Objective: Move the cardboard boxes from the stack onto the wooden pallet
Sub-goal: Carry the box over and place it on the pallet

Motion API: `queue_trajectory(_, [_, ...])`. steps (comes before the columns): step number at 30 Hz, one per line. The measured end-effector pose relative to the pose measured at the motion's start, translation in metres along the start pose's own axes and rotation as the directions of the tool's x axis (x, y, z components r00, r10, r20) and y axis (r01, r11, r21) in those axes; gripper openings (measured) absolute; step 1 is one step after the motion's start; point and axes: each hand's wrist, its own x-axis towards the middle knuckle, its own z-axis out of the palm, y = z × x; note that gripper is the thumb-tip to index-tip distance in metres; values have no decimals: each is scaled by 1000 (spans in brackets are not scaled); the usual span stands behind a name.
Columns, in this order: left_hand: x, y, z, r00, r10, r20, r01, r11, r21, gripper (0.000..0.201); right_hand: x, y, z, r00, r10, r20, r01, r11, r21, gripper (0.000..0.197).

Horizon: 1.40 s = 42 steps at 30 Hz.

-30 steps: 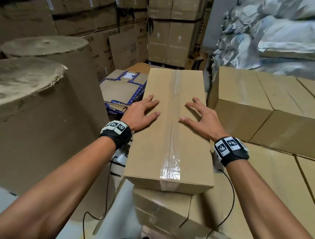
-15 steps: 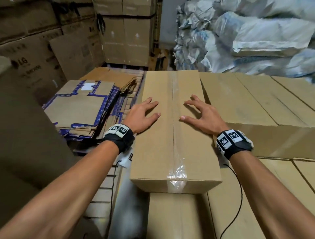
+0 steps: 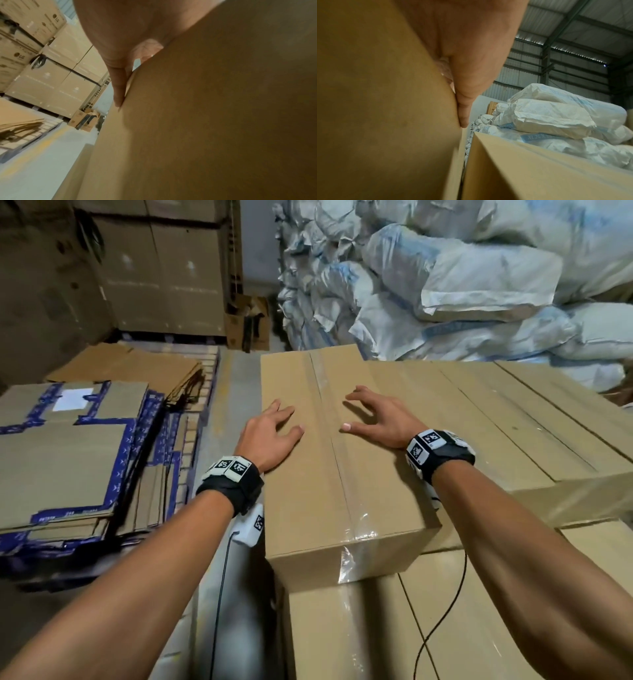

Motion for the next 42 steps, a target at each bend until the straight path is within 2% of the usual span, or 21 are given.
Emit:
queue_trajectory(4, [22,-11,18,1000,-20,23,21,998,-51,59,23,15,3,998,22,60,-15,994,-106,75])
queue_trajectory(8, [31,-19,30,997,-24,79,31,995,-90,56,20,27,7,976,117,183,-83,980,-180,64])
queue_trajectory(14, [27,-13,30,986,-29,162,47,993,-107,57,-35,27,-16,923,256,287,-183,949,-255,80])
queue_trajectory(17, [7,-6,30,984,-56,168,66,996,-57,59,-79,29,-16,909,294,295,-240,949,-206,87])
queue_trajectory(19, [-14,-1,31,982,-66,178,73,997,-31,62,-108,29,-15,918,286,273,-255,956,-146,90])
queue_trajectory(23, [-68,12,32,979,-67,192,68,998,3,67,-156,26,-13,933,243,265,-231,970,-76,106])
queue_trajectory(27, [-123,30,30,985,-51,167,47,999,27,72,-187,30,-12,942,215,258,-194,975,-106,124])
queue_trajectory(29, [-146,37,31,987,-55,149,49,998,42,76,-201,33,-11,948,232,217,-213,971,-106,119])
queue_trajectory(34, [-186,46,36,988,-77,133,68,995,74,83,-216,35,-3,972,220,79,-214,974,-78,91])
queue_trajectory(38, [-188,45,35,992,-38,123,20,989,144,72,-214,33,1,976,212,51,-208,975,-79,79])
queue_trajectory(42, [-178,48,35,990,4,139,-31,980,196,69,-211,39,5,990,142,-2,-142,987,-79,62])
